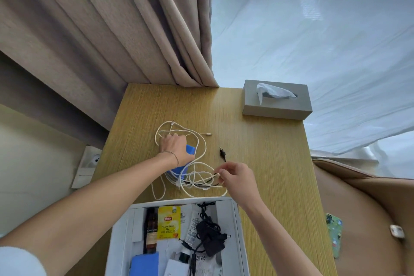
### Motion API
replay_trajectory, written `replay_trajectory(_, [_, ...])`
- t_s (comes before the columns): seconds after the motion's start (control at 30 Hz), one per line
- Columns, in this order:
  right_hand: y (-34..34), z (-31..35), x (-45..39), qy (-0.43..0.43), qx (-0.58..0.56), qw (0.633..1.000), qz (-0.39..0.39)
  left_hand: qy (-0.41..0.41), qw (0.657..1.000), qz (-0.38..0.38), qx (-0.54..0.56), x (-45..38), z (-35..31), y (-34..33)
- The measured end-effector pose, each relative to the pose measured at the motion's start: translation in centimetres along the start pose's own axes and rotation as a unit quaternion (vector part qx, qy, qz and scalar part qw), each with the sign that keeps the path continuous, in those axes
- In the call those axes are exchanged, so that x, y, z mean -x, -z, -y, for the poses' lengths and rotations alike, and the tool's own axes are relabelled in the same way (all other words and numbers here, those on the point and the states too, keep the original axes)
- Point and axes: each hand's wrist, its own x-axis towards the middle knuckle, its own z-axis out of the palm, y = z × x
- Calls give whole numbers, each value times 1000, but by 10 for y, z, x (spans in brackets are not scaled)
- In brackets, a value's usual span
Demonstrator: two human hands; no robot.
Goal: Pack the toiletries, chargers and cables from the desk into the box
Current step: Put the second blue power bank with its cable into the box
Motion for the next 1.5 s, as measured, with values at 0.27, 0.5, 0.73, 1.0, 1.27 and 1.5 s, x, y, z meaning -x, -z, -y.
replay_trajectory(0.27, [-5,12,7,13,-13,1000,4,-34,999,28,-4,31,21,41])
replay_trajectory(0.5, [-15,19,14,21,-22,999,15,-61,990,-18,-123,76,24,41])
replay_trajectory(0.73, [-25,22,22,34,-3,999,26,-29,998,32,-43,94,26,24])
replay_trajectory(1.0, [-24,23,32,46,-4,999,20,-44,998,-23,36,109,37,21])
replay_trajectory(1.27, [-37,41,15,117,-5,993,0,-191,933,-267,146,150,64,51])
replay_trajectory(1.5, [-55,84,-10,130,-163,971,117,-177,859,-373,304,173,68,70])
